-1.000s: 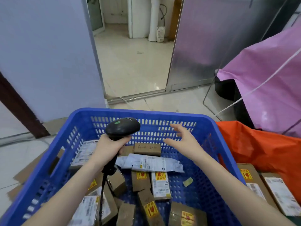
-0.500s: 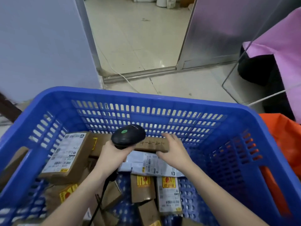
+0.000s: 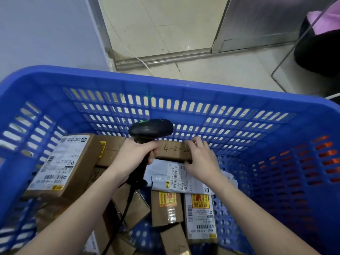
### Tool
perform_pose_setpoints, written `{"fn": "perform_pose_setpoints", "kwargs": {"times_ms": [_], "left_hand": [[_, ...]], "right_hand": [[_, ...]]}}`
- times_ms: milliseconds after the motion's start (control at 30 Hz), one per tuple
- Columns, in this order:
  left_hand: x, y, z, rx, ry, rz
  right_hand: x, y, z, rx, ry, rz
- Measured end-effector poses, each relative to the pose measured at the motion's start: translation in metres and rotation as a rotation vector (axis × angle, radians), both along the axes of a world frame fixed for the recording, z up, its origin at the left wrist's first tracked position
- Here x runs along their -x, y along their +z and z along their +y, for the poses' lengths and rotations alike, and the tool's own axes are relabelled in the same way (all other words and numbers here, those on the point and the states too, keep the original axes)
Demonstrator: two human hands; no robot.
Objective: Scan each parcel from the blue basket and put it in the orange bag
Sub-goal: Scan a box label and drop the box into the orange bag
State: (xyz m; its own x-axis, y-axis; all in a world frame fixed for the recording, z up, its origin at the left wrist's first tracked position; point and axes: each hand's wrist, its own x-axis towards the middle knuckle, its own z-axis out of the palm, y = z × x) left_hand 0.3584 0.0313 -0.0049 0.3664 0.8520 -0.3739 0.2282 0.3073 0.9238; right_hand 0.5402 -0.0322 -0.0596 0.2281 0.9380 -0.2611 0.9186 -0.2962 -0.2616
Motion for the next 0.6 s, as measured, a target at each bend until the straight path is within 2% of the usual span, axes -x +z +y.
{"fn": "perform_pose_setpoints", "kwargs": {"times_ms": [300,600], "left_hand": [[0.004,-0.001,-0.002,0.016,-0.01,0.034],[0.014,0.019,-0.012,0.014,0.014,0.016]], "right_hand": [[0.001,-0.004,0.0,0.097,0.051,-0.182],[-0.009,0.039,-0.011,0.045,0.056,0.024]]}}
